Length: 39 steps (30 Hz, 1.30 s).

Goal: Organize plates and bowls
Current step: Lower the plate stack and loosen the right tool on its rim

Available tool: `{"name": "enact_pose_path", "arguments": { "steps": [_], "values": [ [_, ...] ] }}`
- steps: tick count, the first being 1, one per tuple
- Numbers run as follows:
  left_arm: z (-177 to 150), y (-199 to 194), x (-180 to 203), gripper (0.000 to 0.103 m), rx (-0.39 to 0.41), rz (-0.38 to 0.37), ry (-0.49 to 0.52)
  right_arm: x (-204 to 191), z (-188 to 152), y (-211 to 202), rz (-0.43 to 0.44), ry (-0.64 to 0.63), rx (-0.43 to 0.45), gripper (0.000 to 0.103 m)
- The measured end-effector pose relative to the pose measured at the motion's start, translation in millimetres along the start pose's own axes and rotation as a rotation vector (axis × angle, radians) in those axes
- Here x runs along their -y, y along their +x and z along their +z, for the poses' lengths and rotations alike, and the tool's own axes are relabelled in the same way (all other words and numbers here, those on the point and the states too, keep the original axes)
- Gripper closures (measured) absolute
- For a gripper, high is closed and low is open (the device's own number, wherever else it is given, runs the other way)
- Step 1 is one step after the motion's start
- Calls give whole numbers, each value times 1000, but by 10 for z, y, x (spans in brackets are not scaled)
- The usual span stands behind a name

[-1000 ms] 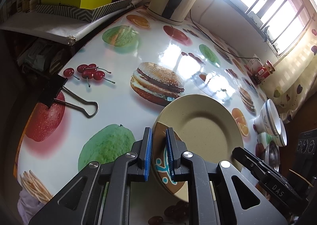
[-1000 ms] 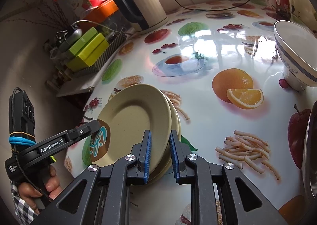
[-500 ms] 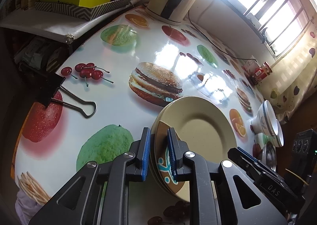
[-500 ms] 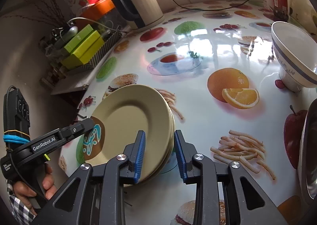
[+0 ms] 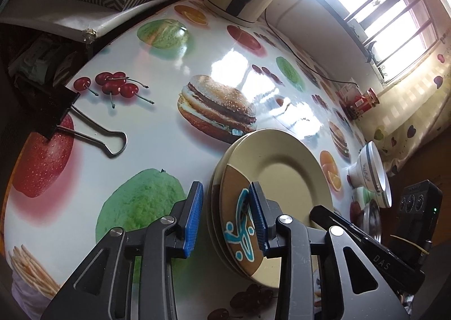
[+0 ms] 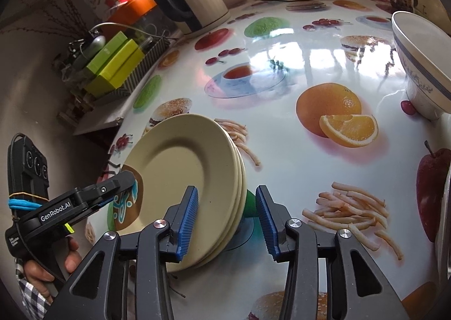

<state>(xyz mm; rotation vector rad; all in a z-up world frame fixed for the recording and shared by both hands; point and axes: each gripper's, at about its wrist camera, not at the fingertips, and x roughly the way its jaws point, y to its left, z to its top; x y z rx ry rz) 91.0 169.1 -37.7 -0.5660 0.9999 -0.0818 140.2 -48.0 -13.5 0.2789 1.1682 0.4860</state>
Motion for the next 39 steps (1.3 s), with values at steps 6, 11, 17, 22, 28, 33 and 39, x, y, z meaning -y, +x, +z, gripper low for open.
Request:
{"name": "enact_pose_path", "arguments": {
  "steps": [6, 11, 17, 22, 28, 33, 39],
  "values": [
    [17, 47, 53, 68, -3, 11, 33, -23, 15, 38, 27, -6, -9, 61],
    [51, 69, 65, 68, -3, 14, 36, -18, 40, 57, 41, -5, -7, 63],
    [136, 145, 121, 68, -6, 24, 43, 16, 110, 73, 40, 5, 1, 65],
    [243, 227, 183, 68, -11, 27, 54, 61, 216, 105, 34, 14, 3, 65],
    [380, 332, 257, 68, -17, 33, 66, 123, 372, 158, 29, 25, 4, 65],
    [487, 412, 307, 68, -25, 31, 73, 175, 492, 196, 21, 34, 4, 65],
    [611, 507, 376, 68, -32, 33, 85, 242, 626, 228, 17, 49, 22, 65]
  ]
}}
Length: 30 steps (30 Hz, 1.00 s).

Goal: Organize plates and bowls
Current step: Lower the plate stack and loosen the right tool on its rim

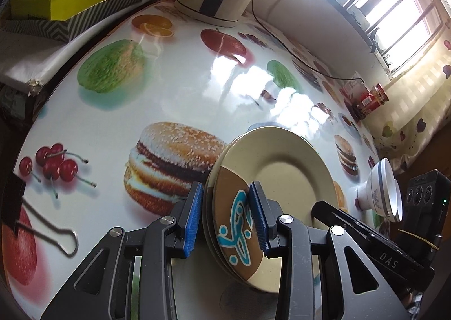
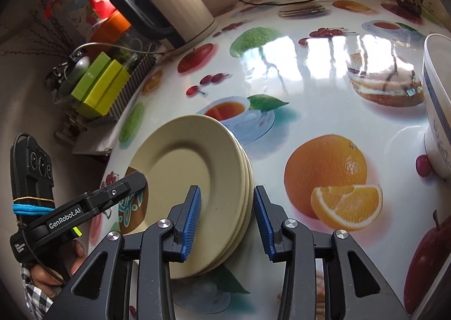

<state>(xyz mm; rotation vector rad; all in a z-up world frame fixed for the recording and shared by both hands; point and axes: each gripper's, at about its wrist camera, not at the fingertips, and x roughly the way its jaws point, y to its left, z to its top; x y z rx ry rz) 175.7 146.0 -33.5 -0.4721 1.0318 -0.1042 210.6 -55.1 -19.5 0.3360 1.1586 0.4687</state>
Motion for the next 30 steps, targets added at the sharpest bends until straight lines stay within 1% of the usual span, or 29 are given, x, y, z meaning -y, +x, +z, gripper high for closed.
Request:
{"name": "enact_pose_path", "arguments": {
  "steps": [10, 18, 24, 30],
  "values": [
    [135, 119, 104, 68, -8, -1, 16, 87, 171, 30, -12, 18, 17, 65],
    [151, 130, 158, 67, -6, 22, 45, 145, 192, 7, -5, 28, 27, 65],
    [112, 38, 268, 66, 18, 98, 101, 189, 182, -33, -19, 41, 39, 65],
    [12, -160, 490, 66, 71, 148, 169, 112, 133, -203, -76, -13, 84, 64]
  ]
}}
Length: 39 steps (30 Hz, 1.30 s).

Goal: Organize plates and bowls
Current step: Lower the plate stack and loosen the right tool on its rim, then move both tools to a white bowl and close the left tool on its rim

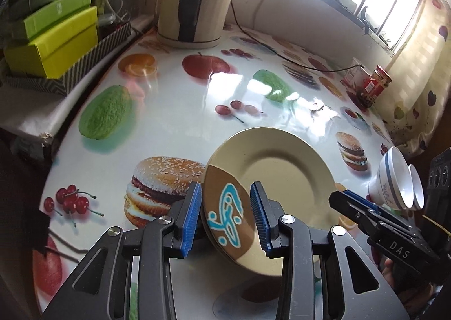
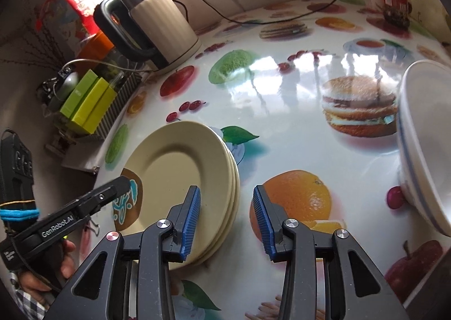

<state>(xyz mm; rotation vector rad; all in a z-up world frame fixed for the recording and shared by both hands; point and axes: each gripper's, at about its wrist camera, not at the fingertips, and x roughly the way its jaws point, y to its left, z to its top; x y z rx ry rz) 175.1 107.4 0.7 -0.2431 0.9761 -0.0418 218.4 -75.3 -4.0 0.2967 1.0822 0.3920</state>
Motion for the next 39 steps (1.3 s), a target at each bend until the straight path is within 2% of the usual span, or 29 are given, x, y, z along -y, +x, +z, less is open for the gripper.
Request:
{"name": "enact_pose_path", "arguments": {
  "steps": [11, 18, 22, 28, 39],
  "values": [
    [-140, -360, 553, 65, 66, 8, 105, 50, -101, -577, -70, -44, 100, 57],
    [-202, -511, 906, 65, 93, -18, 163, 171, -149, -945, -119, -43, 161, 55],
    [-222, -588, 1098, 65, 127, -1, 203, 268, -185, -1131, -155, -47, 190, 55],
    [-259, -608, 1386, 65, 153, -6, 265, 433, -238, -1342, -208, -38, 226, 54],
    [-279, -500, 1847, 65, 149, -76, 335, 815, -285, -1623, -270, 10, 270, 54]
  ]
}}
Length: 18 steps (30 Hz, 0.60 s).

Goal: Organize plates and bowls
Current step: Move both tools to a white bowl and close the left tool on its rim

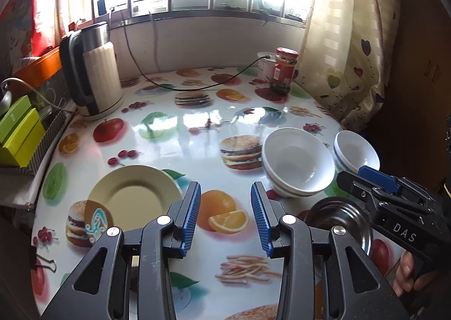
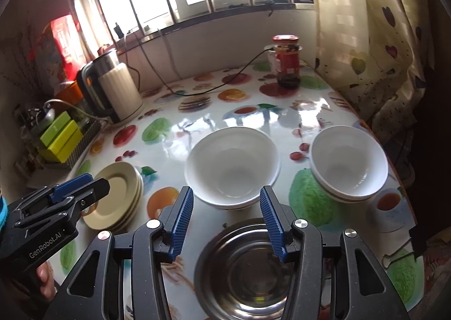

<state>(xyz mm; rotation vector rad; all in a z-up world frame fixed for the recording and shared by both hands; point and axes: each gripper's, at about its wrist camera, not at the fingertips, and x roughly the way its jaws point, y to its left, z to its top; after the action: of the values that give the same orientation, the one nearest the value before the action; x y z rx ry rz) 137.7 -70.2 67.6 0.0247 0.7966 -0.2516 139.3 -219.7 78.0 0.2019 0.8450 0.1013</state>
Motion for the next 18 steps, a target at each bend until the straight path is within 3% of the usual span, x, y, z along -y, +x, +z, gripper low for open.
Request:
{"name": "enact_pose_path", "arguments": {
  "steps": [10, 18],
  "values": [
    [126, 385, 187, 65, -67, -128, -32, 412, 45, 39, -76, 39, -3, 54],
    [247, 658, 230, 65, -92, -122, -41, 431, 145, 243, -78, -13, -21, 54]
  ]
}}
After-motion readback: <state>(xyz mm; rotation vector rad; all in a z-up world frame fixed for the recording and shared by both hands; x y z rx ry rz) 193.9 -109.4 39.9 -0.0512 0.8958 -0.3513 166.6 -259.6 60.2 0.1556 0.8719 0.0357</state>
